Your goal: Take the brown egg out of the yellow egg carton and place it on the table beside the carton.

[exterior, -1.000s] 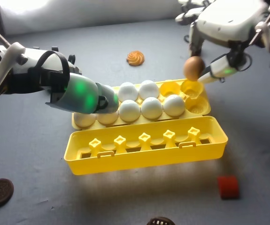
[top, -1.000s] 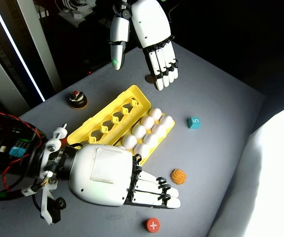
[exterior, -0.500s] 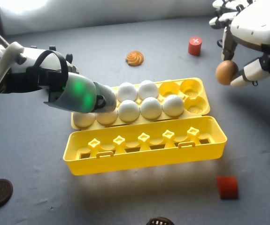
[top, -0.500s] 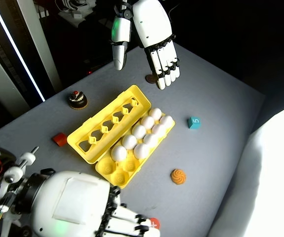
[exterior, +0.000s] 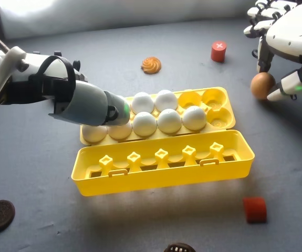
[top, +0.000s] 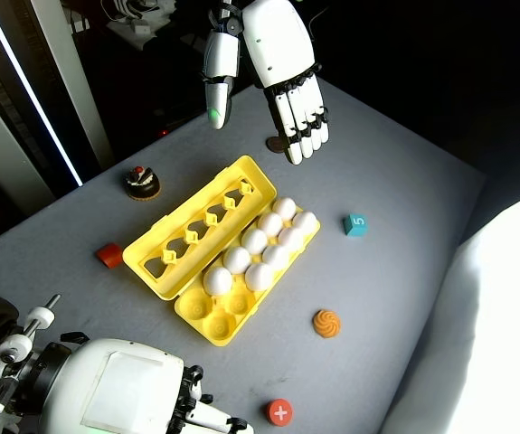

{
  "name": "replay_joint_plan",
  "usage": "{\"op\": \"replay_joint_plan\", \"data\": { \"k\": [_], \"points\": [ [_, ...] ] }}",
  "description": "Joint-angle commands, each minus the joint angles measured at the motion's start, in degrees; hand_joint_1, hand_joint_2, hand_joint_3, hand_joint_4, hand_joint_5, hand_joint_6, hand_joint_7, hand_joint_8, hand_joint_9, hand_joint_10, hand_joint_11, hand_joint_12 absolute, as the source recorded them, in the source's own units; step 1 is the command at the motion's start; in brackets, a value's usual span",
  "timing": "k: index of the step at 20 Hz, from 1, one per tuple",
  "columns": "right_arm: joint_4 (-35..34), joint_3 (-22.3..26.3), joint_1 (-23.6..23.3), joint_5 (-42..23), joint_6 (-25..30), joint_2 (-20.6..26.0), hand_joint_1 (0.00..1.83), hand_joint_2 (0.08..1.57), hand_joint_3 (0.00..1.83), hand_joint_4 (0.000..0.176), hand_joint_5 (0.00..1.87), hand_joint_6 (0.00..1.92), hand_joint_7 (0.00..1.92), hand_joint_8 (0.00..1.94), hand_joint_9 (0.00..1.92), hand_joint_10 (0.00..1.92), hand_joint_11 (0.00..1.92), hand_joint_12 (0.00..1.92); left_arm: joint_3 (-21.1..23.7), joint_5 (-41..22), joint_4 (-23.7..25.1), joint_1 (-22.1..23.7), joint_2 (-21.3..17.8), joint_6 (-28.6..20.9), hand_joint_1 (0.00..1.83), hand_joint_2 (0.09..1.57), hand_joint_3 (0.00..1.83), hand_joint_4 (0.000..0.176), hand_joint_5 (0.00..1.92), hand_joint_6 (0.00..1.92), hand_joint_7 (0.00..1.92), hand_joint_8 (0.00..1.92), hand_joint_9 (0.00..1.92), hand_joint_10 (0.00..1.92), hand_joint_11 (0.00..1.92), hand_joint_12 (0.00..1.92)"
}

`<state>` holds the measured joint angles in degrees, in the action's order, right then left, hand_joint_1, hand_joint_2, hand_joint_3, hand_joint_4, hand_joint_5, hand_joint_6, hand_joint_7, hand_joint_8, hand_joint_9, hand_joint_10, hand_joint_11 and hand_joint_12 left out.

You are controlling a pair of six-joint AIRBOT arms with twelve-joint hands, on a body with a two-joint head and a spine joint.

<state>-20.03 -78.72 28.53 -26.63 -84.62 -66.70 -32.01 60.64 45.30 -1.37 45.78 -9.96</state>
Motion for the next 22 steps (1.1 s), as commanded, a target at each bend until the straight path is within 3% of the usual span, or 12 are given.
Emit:
{"op": "replay_joint_plan", "data": {
  "k": [1, 2, 3, 12, 19, 20, 21, 22],
  "points": [
    [0.38, -0.32, 0.10, -6.50, 0.15, 0.34, 1.13, 0.95, 0.00, 0.153, 1.50, 0.03, 0.35, 0.00, 0.08, 0.01, 0.00, 0.00, 0.11, -1.64, 3.99, 0.58, -0.09, -0.03, 0.00, 1.19, 0.00, 0.000, 0.05, 0.00, 0.04, 0.01, 0.01, 0.01, 0.00, 0.00],
    [0.38, -0.32, 0.39, -6.76, 0.15, 0.34, 1.13, 0.95, 0.00, 0.171, 1.50, 0.03, 0.35, 0.00, 0.08, 0.01, 0.00, 0.00, 0.11, -1.63, 3.99, 0.58, -0.09, -0.03, 0.00, 1.20, 0.00, 0.000, 0.04, 0.00, 0.04, 0.01, 0.01, 0.00, 0.00, 0.00],
    [0.38, -0.31, 0.72, -6.93, 0.15, 0.34, 1.13, 0.95, 0.00, 0.175, 1.50, 0.03, 0.36, 0.01, 0.08, 0.01, 0.00, 0.00, 0.11, -1.63, 3.99, 0.58, -0.09, -0.03, 0.00, 1.19, 0.00, 0.000, 0.05, 0.01, 0.04, 0.01, 0.02, 0.01, 0.00, 0.00],
    [0.53, -0.33, 1.28, -7.52, 0.07, 0.30, 1.13, 0.94, 0.00, 0.176, 1.50, 0.03, 0.37, 0.01, 0.10, 0.02, 0.00, 0.00, 0.14, -1.52, 4.30, 0.58, -0.10, -0.03, 0.00, 1.20, 0.00, 0.000, 0.03, 0.00, 0.02, 0.00, 0.00, 0.00, 0.00, 0.00],
    [0.99, -0.32, 1.21, -7.69, 0.06, 0.09, 1.11, 0.95, 0.00, 0.176, 1.49, 0.02, 0.27, 0.00, 0.07, 0.01, 0.00, 0.00, 0.16, -1.52, 4.30, 0.58, -0.10, -0.03, 0.00, 1.20, 0.00, 0.000, 0.03, 0.00, 0.02, 0.00, 0.00, 0.00, 0.00, 0.00],
    [1.04, -0.32, 1.22, -7.69, 0.06, 0.07, 1.03, 0.83, 0.00, 0.128, 1.32, 0.00, 0.28, 0.00, 0.08, 0.01, 0.00, 0.00, 0.16, -1.52, 4.30, 0.58, -0.10, -0.03, 0.00, 1.20, 0.00, 0.000, 0.02, 0.00, 0.02, 0.00, 0.00, 0.00, 0.00, 0.00],
    [1.10, -0.32, 1.24, -7.69, 0.04, 0.06, 1.01, 0.81, 0.00, 0.109, 1.27, 0.00, 0.28, 0.00, 0.06, 0.00, 0.00, 0.00, 0.16, -1.52, 4.30, 0.58, -0.10, -0.03, 0.00, 1.20, 0.00, 0.000, 0.03, 0.00, 0.02, 0.00, 0.00, 0.00, 0.00, 0.00],
    [1.11, -0.32, 1.24, -7.69, 0.04, 0.04, 1.00, 0.79, 0.00, 0.120, 1.26, 0.00, 0.28, 0.00, 0.04, 0.00, 0.00, 0.00, 0.16, -1.52, 4.30, 0.58, -0.10, -0.03, 0.00, 1.20, 0.00, 0.000, 0.05, 0.01, 0.04, 0.01, 0.02, 0.01, 0.00, 0.00]
  ]
}}
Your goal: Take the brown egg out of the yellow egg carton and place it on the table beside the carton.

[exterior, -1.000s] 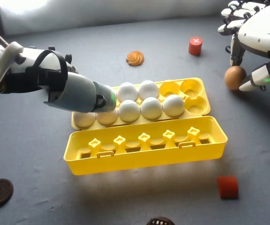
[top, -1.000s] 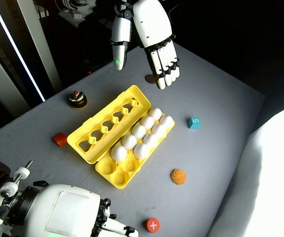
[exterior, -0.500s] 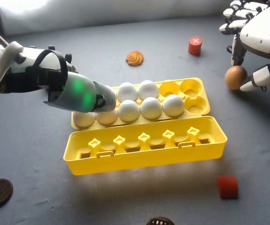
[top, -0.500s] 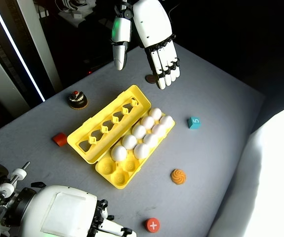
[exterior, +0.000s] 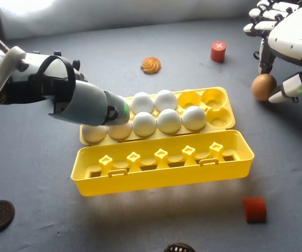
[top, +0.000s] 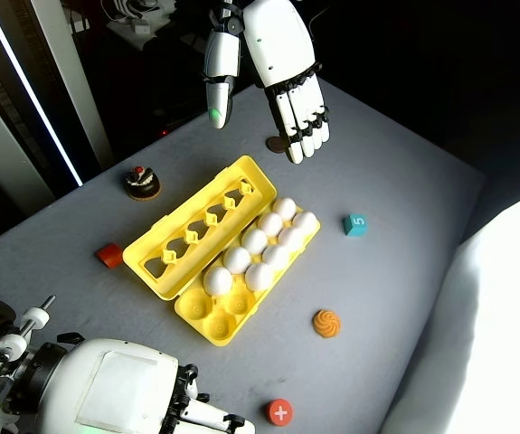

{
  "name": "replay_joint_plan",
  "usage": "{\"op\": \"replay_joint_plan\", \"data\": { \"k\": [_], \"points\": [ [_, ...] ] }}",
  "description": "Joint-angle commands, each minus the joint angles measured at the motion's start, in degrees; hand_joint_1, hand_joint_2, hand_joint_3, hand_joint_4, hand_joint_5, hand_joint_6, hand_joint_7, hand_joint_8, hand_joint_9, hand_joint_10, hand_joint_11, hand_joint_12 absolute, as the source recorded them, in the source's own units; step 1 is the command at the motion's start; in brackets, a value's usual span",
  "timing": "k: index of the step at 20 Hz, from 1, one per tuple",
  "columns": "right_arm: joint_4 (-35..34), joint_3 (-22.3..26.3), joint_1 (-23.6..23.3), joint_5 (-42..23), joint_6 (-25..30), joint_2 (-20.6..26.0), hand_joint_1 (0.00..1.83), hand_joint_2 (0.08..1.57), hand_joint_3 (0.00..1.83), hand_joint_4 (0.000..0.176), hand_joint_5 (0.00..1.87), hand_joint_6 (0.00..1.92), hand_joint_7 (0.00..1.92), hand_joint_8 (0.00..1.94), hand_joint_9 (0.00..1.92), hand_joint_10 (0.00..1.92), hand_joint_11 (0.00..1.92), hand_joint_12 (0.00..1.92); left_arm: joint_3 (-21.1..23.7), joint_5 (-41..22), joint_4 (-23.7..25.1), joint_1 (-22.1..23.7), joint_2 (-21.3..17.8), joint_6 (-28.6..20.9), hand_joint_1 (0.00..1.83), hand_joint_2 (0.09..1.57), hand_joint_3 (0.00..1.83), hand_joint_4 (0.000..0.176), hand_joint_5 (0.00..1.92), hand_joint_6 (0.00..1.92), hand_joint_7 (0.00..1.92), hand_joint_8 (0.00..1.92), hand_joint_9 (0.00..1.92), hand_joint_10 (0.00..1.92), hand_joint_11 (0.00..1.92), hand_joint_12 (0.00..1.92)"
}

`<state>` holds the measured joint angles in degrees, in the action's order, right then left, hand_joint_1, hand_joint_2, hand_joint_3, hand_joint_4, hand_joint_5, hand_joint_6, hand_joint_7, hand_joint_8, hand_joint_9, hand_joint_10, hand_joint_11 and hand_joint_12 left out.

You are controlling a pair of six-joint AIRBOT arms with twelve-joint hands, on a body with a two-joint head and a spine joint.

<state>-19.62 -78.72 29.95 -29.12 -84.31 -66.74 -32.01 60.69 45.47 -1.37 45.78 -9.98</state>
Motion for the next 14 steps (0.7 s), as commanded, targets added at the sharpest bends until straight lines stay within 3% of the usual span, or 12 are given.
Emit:
{"op": "replay_joint_plan", "data": {
  "k": [1, 2, 4, 8, 9, 10, 12, 13, 14],
  "points": [
    [0.70, -0.32, -0.18, -5.20, -0.27, 0.08, 0.99, 0.79, 0.00, 0.133, 1.26, 0.00, 0.28, 0.00, 0.04, 0.00, 0.00, 0.00, 0.16, -1.56, 4.13, 0.58, -0.10, -0.01, 0.00, 1.20, 0.00, 0.000, 0.04, 0.01, 0.03, 0.00, 0.01, 0.00, 0.00, 0.00],
    [0.70, -0.31, -0.18, -5.20, -0.27, 0.07, 0.99, 0.81, 0.00, 0.105, 1.24, 0.00, 0.25, 0.00, 0.02, 0.00, 0.00, 0.00, 0.16, -1.56, 4.13, 0.58, -0.10, -0.01, 0.00, 1.20, 0.00, 0.000, 0.03, 0.00, 0.02, 0.00, 0.00, 0.00, 0.00, 0.00],
    [0.70, -0.29, -0.18, -5.20, -0.27, 0.02, 0.94, 0.83, 0.00, 0.104, 1.19, 0.00, 0.25, 0.00, 0.00, 0.00, 0.00, 0.00, 0.15, -1.56, 4.13, 0.59, -0.10, -0.01, 0.00, 1.19, 0.00, 0.000, 0.03, 0.01, 0.02, 0.01, 0.00, 0.00, 0.00, 0.00],
    [0.71, -0.28, -0.19, -5.21, -0.27, -0.10, 0.93, 0.80, 0.00, 0.075, 1.16, 0.00, 0.29, 0.01, 0.01, 0.00, 0.00, 0.00, 0.15, -1.56, 4.13, 0.59, -0.10, -0.01, 0.00, 1.19, 0.00, 0.000, 0.01, 0.00, 0.01, 0.00, 0.00, 0.00, 0.00, 0.00],
    [0.71, -0.28, -0.21, -5.25, -0.27, -0.12, 0.92, 0.81, 0.00, 0.075, 1.14, 0.00, 0.19, 0.00, 0.00, 0.00, 0.00, 0.00, 0.15, -1.56, 4.13, 0.59, -0.10, -0.01, 0.00, 1.19, 0.00, 0.000, 0.02, 0.00, 0.01, 0.00, 0.00, 0.00, 0.00, 0.00],
    [0.72, -0.28, -0.25, -5.27, -0.27, -0.18, 0.89, 0.81, 0.00, 0.093, 1.13, 0.00, 0.18, 0.00, 0.00, 0.00, 0.00, 0.00, 0.15, -1.56, 4.13, 0.59, -0.10, -0.01, 0.00, 1.20, 0.00, 0.000, 0.02, 0.01, 0.01, 0.00, 0.00, 0.00, 0.00, 0.00],
    [0.75, -0.28, -0.26, -5.27, -0.27, -0.23, 0.84, 0.83, 0.01, 0.091, 1.11, 0.00, 0.21, 0.01, 0.00, 0.00, 0.00, 0.00, 0.15, -1.56, 4.13, 0.59, -0.11, -0.01, 0.00, 1.20, 0.00, 0.000, 0.04, 0.01, 0.03, 0.01, 0.01, 0.00, 0.00, 0.00],
    [0.76, -0.28, -0.26, -5.28, -0.27, -0.26, 0.83, 0.83, 0.01, 0.104, 1.09, 0.00, 0.20, 0.01, 0.00, 0.00, 0.00, 0.00, 0.15, -1.50, 4.13, 0.59, -0.11, -0.01, 0.00, 1.19, 0.00, 0.000, 0.03, 0.01, 0.02, 0.00, 0.00, 0.00, 0.00, 0.00],
    [0.81, -0.28, -0.26, -5.28, -0.28, -0.28, 0.84, 0.83, 0.00, 0.101, 1.09, 0.00, 0.19, 0.00, 0.00, 0.00, 0.00, 0.00, 0.15, -1.47, 4.13, 0.59, -0.11, -0.01, 0.00, 1.19, 0.00, 0.000, 0.03, 0.00, 0.02, 0.00, 0.00, 0.00, 0.00, 0.00]
  ]
}}
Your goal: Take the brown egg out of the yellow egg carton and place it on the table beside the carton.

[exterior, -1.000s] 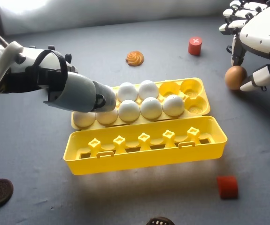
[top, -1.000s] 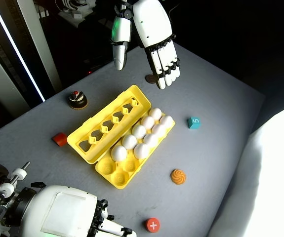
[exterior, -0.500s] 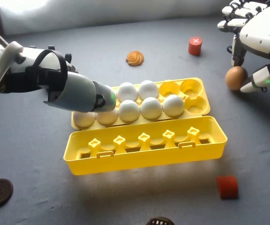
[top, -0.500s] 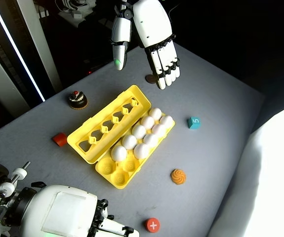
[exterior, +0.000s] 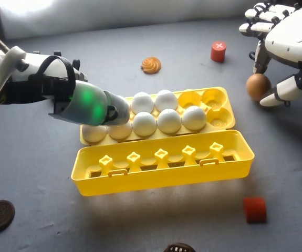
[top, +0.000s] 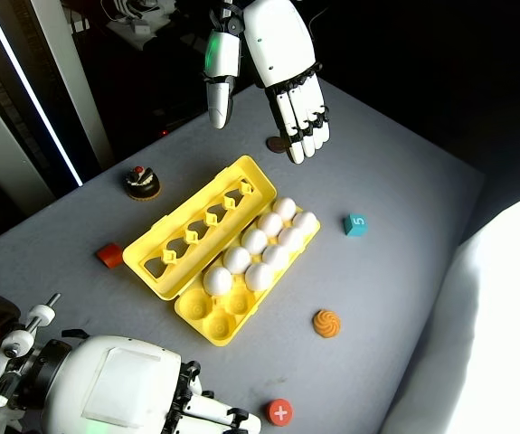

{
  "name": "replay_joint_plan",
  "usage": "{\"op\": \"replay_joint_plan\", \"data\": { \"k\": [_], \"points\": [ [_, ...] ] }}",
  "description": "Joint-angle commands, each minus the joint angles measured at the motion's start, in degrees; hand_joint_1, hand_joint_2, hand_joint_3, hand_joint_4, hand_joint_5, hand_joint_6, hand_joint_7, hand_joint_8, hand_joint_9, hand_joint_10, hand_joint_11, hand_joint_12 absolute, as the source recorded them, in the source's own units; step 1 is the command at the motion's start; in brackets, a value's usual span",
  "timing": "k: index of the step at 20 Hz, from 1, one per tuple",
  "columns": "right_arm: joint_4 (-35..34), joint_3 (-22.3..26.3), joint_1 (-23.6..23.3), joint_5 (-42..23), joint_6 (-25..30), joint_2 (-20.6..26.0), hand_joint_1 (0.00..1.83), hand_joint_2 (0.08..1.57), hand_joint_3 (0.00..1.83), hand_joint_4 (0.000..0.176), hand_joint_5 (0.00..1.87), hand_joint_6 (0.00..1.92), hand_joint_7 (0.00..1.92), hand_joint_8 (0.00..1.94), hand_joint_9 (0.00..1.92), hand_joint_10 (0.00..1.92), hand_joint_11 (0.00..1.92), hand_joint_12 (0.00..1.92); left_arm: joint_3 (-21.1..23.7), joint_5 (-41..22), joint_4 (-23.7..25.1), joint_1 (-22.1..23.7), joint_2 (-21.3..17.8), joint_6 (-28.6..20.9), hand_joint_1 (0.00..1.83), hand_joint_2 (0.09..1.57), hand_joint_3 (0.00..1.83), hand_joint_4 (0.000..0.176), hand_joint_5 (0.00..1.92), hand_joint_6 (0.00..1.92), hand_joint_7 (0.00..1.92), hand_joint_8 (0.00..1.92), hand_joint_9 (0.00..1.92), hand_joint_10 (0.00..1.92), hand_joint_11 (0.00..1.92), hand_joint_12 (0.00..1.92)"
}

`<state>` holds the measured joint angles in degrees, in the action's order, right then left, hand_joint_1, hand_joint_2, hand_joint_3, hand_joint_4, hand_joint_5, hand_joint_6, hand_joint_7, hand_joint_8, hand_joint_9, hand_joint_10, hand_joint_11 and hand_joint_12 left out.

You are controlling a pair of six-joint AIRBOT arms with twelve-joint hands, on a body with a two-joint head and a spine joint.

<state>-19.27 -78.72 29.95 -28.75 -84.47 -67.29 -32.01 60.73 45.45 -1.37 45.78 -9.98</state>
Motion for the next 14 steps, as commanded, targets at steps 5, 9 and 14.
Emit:
{"op": "replay_joint_plan", "data": {
  "k": [5, 9, 14],
  "points": [
    [0.78, -0.24, -0.52, -5.65, -0.17, 0.23, 0.79, 0.84, 0.01, 0.106, 1.07, 0.00, 0.15, 0.00, 0.00, 0.00, 0.00, 0.00, 0.15, -1.49, 4.14, 0.59, -0.11, -0.01, 0.00, 1.19, 0.00, 0.000, 0.02, 0.00, 0.00, 0.00, 0.00, 0.00, 0.00, 0.00],
    [0.78, 0.36, -0.63, -5.65, -0.46, 0.74, 0.84, 0.84, 0.00, 0.086, 1.08, 0.02, 0.16, 0.01, 0.00, 0.00, 0.00, 0.00, 0.15, -1.44, 4.14, 0.60, -0.11, -0.01, 0.00, 1.20, 0.00, 0.000, 0.03, 0.00, 0.01, 0.00, 0.00, 0.00, 0.00, 0.00],
    [0.75, 5.30, -0.73, -5.61, -1.52, 4.79, 0.80, 0.86, 0.01, 0.112, 1.04, 0.00, 0.13, 0.00, 0.00, 0.00, 0.00, 0.00, 0.15, -1.34, 4.14, 0.61, -0.10, -0.01, 0.00, 1.19, 0.00, 0.000, 0.04, 0.01, 0.03, 0.01, 0.00, 0.00, 0.00, 0.00]
  ]
}}
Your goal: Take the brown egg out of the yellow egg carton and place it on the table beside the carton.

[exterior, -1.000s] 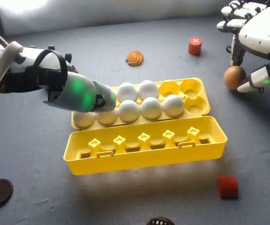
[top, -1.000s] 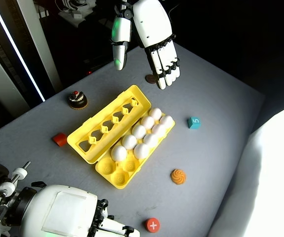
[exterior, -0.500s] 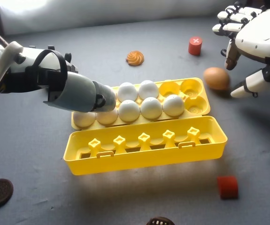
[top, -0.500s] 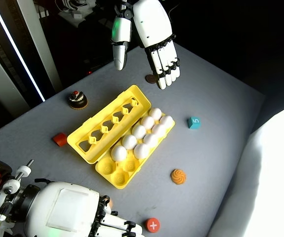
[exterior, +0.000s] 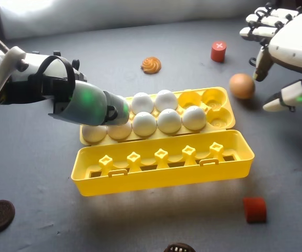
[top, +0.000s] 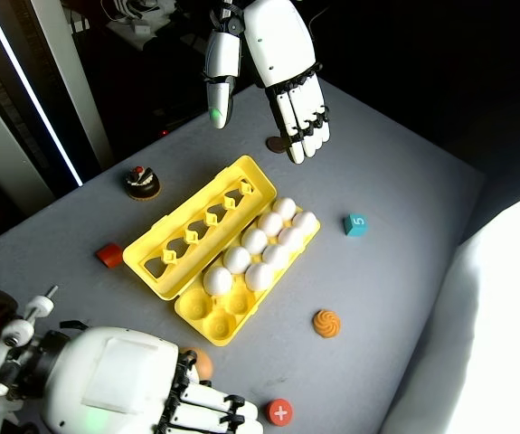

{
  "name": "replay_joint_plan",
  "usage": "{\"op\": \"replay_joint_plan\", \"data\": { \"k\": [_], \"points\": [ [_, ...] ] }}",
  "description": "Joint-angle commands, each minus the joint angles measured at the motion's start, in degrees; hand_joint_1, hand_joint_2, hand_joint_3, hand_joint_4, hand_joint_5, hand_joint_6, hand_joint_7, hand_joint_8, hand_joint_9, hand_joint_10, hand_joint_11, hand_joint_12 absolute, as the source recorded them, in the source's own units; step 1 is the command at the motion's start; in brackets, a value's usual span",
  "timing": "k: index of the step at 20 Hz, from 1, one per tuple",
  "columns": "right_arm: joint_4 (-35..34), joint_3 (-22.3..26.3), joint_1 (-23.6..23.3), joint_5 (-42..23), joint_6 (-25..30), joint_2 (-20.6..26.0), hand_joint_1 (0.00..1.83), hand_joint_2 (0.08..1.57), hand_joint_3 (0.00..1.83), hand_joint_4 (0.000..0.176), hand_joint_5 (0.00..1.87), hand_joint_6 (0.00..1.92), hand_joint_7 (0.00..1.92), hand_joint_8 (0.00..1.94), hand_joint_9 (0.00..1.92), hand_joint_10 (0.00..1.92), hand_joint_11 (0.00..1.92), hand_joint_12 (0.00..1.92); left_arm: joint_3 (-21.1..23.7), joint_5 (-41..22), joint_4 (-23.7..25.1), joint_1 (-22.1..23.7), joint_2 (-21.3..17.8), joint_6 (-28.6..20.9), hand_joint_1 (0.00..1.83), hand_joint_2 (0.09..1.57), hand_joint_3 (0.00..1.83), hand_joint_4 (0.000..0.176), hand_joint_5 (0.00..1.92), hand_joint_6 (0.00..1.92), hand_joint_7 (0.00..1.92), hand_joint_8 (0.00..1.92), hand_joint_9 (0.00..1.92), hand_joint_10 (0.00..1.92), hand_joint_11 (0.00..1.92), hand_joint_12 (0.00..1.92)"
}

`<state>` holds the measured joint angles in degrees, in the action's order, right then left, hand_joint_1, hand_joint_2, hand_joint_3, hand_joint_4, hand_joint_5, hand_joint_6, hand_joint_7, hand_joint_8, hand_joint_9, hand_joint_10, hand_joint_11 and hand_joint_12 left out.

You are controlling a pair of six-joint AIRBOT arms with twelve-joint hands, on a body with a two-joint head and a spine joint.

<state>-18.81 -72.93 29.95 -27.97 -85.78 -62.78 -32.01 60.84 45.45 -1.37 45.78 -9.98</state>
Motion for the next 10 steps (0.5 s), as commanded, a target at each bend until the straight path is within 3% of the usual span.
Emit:
{"op": "replay_joint_plan", "data": {
  "k": [1, 3, 6, 9, 10],
  "points": [
    [-0.21, 1.20, -0.74, -6.41, -0.59, 1.80, 0.82, 0.84, 0.00, 0.106, 1.06, 0.01, 0.15, 0.01, 0.00, 0.00, 0.00, 0.00, 0.15, -1.42, 4.14, 0.62, -0.10, -0.01, 0.00, 1.19, 0.00, 0.000, 0.03, 0.00, 0.02, 0.00, 0.00, 0.00, 0.00, 0.00],
    [-3.78, 5.18, -0.81, -5.69, -4.22, 5.25, 0.83, 0.85, 0.00, 0.091, 1.06, 0.01, 0.11, 0.00, 0.00, 0.00, 0.00, 0.00, 0.15, -1.42, 4.14, 0.63, -0.09, -0.01, 0.00, 1.19, 0.00, 0.000, 0.02, 0.00, 0.01, 0.00, 0.00, 0.00, 0.00, 0.00],
    [-4.13, 11.06, -0.71, -4.89, -4.89, 10.75, 0.82, 0.84, 0.00, 0.100, 1.07, 0.01, 0.15, 0.02, 0.00, 0.00, 0.00, 0.00, 0.15, -1.41, 4.14, 0.64, -0.09, -0.01, 0.00, 1.19, 0.00, 0.000, 0.03, 0.01, 0.01, 0.00, 0.00, 0.00, 0.00, 0.00],
    [-4.57, 17.56, -0.81, -4.49, -5.08, 16.99, 0.77, 0.86, 0.00, 0.123, 1.05, 0.00, 0.16, 0.01, 0.00, 0.00, 0.00, 0.00, 0.14, -1.41, 4.14, 0.64, -0.09, -0.01, 0.00, 1.19, 0.00, 0.000, 0.03, 0.01, 0.02, 0.01, 0.00, 0.00, 0.00, 0.00],
    [-5.30, 20.08, -0.79, -4.19, -5.44, 19.43, 0.78, 0.85, 0.00, 0.156, 1.08, 0.01, 0.20, 0.02, 0.00, 0.00, 0.00, 0.00, 0.13, -1.41, 4.14, 0.66, -0.09, -0.01, 0.00, 1.19, 0.00, 0.000, 0.03, 0.01, 0.02, 0.01, 0.00, 0.00, 0.00, 0.00]
  ]
}}
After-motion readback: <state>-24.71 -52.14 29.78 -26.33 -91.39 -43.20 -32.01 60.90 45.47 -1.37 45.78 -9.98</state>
